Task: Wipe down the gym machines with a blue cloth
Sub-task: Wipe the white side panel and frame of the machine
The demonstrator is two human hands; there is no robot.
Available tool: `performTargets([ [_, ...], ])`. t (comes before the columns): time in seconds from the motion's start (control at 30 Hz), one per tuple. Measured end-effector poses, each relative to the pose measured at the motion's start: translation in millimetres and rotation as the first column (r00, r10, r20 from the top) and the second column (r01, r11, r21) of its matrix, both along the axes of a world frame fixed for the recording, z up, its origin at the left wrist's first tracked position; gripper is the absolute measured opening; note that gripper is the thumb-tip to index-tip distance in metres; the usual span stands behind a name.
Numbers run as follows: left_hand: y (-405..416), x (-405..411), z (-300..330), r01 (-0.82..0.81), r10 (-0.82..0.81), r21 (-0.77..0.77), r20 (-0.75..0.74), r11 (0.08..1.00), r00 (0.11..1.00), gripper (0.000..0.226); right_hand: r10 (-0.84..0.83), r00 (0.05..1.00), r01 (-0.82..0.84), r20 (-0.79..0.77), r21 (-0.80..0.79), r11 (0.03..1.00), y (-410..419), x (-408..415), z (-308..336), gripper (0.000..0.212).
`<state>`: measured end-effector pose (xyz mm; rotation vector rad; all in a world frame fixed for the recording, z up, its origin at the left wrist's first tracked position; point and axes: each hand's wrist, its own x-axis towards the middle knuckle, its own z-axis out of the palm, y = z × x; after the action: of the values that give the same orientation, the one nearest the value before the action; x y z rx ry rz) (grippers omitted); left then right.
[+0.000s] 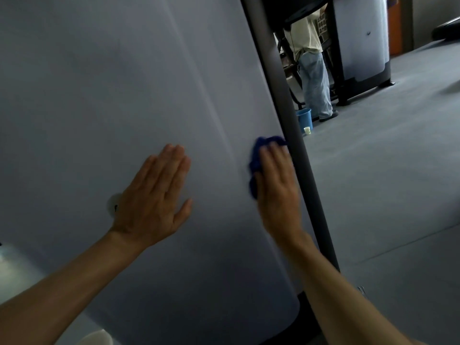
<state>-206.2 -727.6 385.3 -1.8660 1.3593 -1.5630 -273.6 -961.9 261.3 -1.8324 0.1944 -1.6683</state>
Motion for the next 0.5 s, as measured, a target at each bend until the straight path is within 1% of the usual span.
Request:
performTargets([
  [0.03,4,0,2,-0.025,0.026,-0.011,0.01,1.0,1.0,0.072,0.039,0.999,-0.035,-0.016,0.194,0.98,-9,-1,5,0.051],
  [0.07,7,0,4,-0.045,0.045,-0.011,0.021,0.999,0.999,0.073,0.074,0.997,-0.067,-0.009,0.341,0.938,-16,-1,9,0.051],
  [0.1,9,0,5,-0.056,0.056,-0.003,0.031,0.998,0.998,0.073,0.092,0.996,-0.086,0.006,0.425,0.901,-19,-1,11,0.051],
  [0.13,9,1,4,-0.061,0.061,0.002,0.038,0.998,0.997,0.074,0.09,0.996,-0.088,0.017,0.452,0.888,-17,-1,13,0.051],
  [0.17,9,2,3,-0.065,0.065,0.003,0.043,0.998,0.997,0.074,0.085,0.996,-0.087,0.024,0.443,0.892,-11,-1,16,0.051],
  [0.2,8,3,2,-0.068,0.068,-0.002,0.045,0.998,0.997,0.075,0.072,0.997,-0.077,0.026,0.391,0.917,1,-1,19,0.051],
  [0.23,6,4,0,-0.069,0.069,-0.012,0.042,0.998,0.997,0.075,0.06,0.998,-0.065,0.026,0.295,0.953,17,-2,22,0.051],
  [0.27,5,5,-2,-0.068,0.068,-0.023,0.036,0.997,0.997,0.075,0.057,0.998,-0.061,0.027,0.161,0.985,33,-1,24,0.051],
  [0.3,4,6,-4,-0.065,0.066,-0.035,0.03,0.997,0.997,0.075,0.074,0.997,-0.074,0.028,0.003,0.997,48,-1,24,0.05],
  [0.33,4,6,-5,-0.063,0.064,-0.047,0.028,0.997,0.998,0.075,0.093,0.996,-0.088,0.018,-0.163,0.983,60,-1,21,0.05],
  [0.37,4,7,-6,-0.061,0.063,-0.054,0.027,0.997,0.998,0.075,0.096,0.995,-0.09,0.003,-0.319,0.943,65,0,17,0.049],
  [0.4,4,7,-6,-0.058,0.059,-0.055,0.023,0.997,0.998,0.074,0.075,0.997,-0.07,-0.006,-0.441,0.895,61,1,15,0.049],
  [0.43,4,6,-5,-0.053,0.054,-0.051,0.015,0.997,0.998,0.075,0.049,0.999,-0.045,-0.006,-0.501,0.864,49,1,14,0.049],
  [0.47,4,5,-5,-0.049,0.049,-0.047,0.007,0.998,0.999,0.075,0.031,1.0,-0.026,0.002,-0.49,0.871,35,2,13,0.047],
  [0.5,5,4,-4,-0.048,0.048,-0.042,0.001,0.998,0.999,0.076,0.018,1.0,-0.011,0.013,-0.405,0.914,23,1,12,0.045],
])
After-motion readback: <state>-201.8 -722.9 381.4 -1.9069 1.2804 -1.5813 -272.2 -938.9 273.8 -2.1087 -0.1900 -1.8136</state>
